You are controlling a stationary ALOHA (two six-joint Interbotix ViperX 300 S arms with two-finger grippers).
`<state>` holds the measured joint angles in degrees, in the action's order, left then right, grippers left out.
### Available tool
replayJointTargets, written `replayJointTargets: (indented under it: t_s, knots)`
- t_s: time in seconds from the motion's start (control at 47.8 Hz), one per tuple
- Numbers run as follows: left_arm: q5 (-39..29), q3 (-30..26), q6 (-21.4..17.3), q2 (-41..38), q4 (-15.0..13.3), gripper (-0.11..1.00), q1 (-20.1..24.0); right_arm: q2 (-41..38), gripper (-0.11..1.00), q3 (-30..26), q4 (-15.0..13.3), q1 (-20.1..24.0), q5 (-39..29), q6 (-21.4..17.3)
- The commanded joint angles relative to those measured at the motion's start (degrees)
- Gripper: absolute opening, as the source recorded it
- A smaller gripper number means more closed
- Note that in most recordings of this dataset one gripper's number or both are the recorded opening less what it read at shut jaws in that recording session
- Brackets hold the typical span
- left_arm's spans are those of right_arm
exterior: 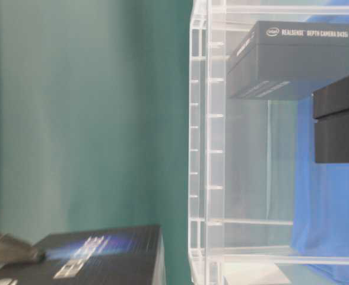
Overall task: Take out the box from the case.
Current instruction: 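Carry the box forward and lower it onto the table left of the first box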
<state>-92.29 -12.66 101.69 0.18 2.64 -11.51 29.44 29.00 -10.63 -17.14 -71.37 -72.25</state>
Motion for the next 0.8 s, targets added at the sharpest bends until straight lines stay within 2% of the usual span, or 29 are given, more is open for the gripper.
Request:
replayJointTargets:
  t_s: [0.0, 0.147, 0.481, 0.775]
  knots:
    - [0.44, -1.23, 2.37, 1.76, 0.18, 0.6, -2.64, 0.53, 0.91, -0.53, -0.09, 0.0, 0.09, -0.09]
    - [0.44, -1.05, 6.77, 1.49, 0.18, 0.6, -5.71, 0.53, 0.91, -0.53, -0.09, 0.0, 0.09, -0.26]
    - [1.85, 1.41, 7.29, 1.49, 0.44, 0.6, -6.06, 0.53, 0.91, -0.62, -0.18, -0.09, 0.0, -0.44]
    - [12.39, 12.57, 7.47, 3.52, 0.62, 0.6, -5.98, 0.53, 0.91, -0.62, -0.09, 0.0, 0.0, -0.44]
